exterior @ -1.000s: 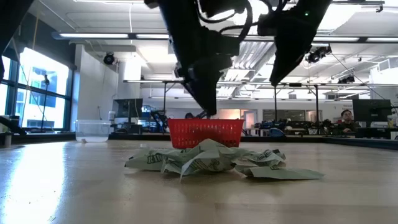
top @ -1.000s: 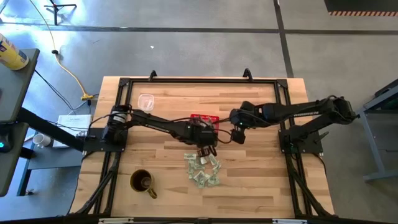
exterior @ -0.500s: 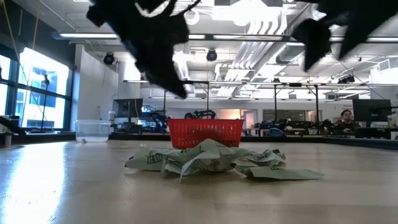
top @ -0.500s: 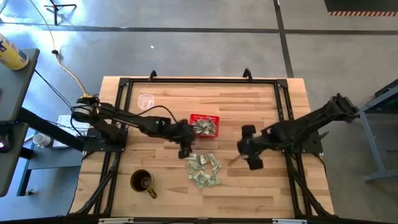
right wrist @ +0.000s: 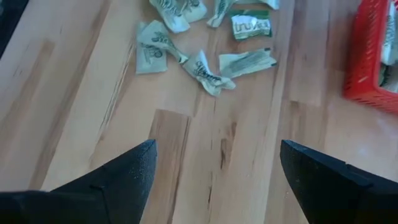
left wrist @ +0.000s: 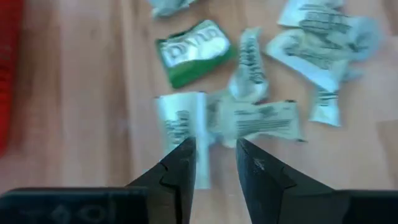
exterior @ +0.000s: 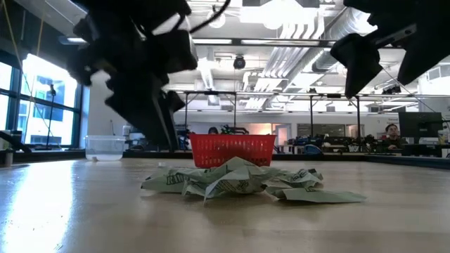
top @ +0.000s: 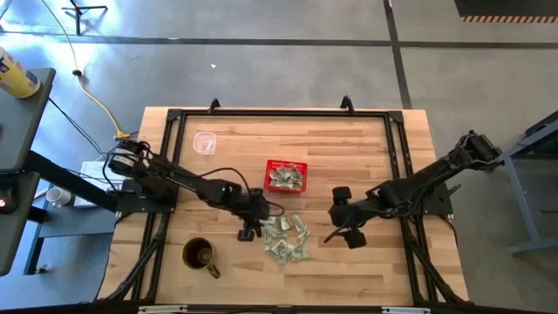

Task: Pick and place items into bin
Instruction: Put the green stevia packet into the red bin

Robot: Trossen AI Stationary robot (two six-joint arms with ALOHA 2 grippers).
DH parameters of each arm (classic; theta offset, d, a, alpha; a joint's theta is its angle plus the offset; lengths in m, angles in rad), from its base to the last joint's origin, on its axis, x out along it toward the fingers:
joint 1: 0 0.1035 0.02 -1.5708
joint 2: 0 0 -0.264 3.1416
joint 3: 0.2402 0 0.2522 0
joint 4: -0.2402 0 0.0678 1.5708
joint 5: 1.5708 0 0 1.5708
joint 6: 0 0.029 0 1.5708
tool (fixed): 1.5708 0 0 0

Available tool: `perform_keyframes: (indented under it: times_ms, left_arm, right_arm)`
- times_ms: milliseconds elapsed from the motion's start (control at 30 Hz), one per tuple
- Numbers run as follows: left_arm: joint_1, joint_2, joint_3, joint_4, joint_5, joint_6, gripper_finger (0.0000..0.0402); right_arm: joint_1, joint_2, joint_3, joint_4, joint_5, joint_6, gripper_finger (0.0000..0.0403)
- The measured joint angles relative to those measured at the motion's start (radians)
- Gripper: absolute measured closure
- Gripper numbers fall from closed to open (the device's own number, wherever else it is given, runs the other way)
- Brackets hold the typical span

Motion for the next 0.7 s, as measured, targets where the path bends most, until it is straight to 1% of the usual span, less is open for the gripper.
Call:
perform_keyframes:
  times_ms: [67, 200, 233, 333, 400, 467, 500, 567, 633, 700]
  left_arm:
    - [0.012, 0.018, 0.003, 0.003, -0.005, 0.032, 0.0249]
    - [0.013, 0.061, 0.000, -0.020, -0.098, 0.050, 0.0237]
    - [0.013, 0.065, 0.000, -0.016, -0.099, 0.051, 0.0232]
    - [0.012, 0.069, 0.003, -0.019, -0.046, 0.047, 0.0214]
    - [0.012, 0.069, 0.003, -0.018, -0.037, 0.049, 0.0202]
    - [0.017, 0.069, 0.003, -0.019, -0.037, 0.054, 0.0199]
    - [0.024, 0.069, 0.003, -0.021, -0.037, 0.056, 0.0204]
    - [0.029, 0.069, 0.003, -0.022, -0.042, 0.058, 0.0227]
    - [0.043, 0.069, 0.003, -0.029, -0.057, 0.072, 0.0269]
    - [0.057, 0.069, 0.004, -0.032, -0.092, 0.069, 0.0322]
  right_arm:
    - [0.000, 0.001, 0.000, 0.000, 0.013, 0.000, 0.0073]
    - [0.000, 0.004, 0.000, -0.001, 0.029, 0.001, 0.0072]
    - [0.000, 0.004, 0.000, -0.003, 0.029, 0.002, 0.0072]
    - [0.000, 0.004, 0.000, -0.008, 0.028, 0.002, 0.0072]
    - [0.000, 0.004, 0.000, -0.011, 0.030, 0.002, 0.0072]
    - [0.000, 0.005, 0.000, -0.015, 0.031, 0.002, 0.0072]
    - [-0.001, 0.005, 0.000, -0.014, 0.033, 0.002, 0.0072]
    - [-0.004, 0.005, 0.000, -0.015, 0.046, -0.001, 0.0072]
    - [-0.004, 0.005, 0.000, -0.020, 0.063, -0.002, 0.0072]
    - [-0.004, 0.005, 0.000, -0.028, 0.079, -0.002, 0.0072]
